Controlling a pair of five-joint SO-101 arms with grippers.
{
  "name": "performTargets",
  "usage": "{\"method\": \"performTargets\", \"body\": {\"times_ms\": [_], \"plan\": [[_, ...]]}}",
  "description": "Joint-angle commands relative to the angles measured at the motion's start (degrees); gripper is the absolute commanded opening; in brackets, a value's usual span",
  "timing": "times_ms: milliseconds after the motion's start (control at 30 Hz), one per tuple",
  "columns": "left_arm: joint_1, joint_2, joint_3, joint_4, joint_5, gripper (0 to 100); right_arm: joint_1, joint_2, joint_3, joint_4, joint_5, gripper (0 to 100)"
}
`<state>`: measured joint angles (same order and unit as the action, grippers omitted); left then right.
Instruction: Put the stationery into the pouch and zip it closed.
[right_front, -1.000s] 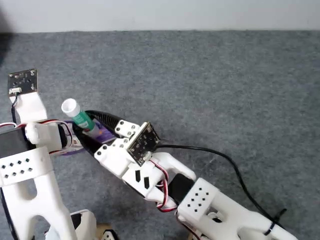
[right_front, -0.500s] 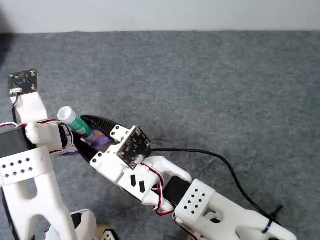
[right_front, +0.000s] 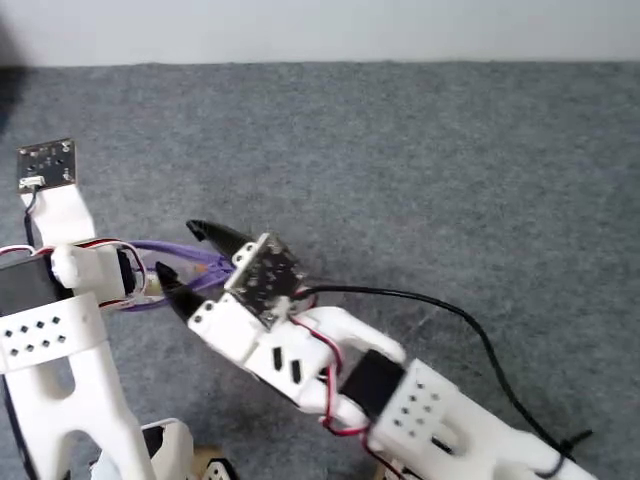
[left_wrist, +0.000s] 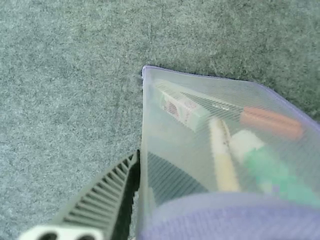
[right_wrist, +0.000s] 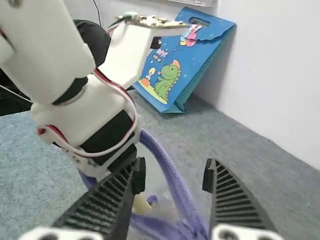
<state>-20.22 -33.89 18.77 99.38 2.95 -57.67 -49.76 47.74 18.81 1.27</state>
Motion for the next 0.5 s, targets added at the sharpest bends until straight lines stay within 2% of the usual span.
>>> {"method": "performTargets", "body": {"times_ms": [0, 233, 467], "plan": [[0.70, 0.26, -1.71, 0.88, 0.53, 1, 1.19, -7.78, -3.25, 6.64, 0.53, 18.0], [0.53, 0.18, -1.98, 0.70, 0.53, 1, 2.77, -16.57, -1.85, 18.68, 0.26, 18.0], [0.35, -0.18, -2.15, 0.70, 0.53, 1, 7.08, -15.96, 0.53, 28.26, -9.32, 18.3]]}}
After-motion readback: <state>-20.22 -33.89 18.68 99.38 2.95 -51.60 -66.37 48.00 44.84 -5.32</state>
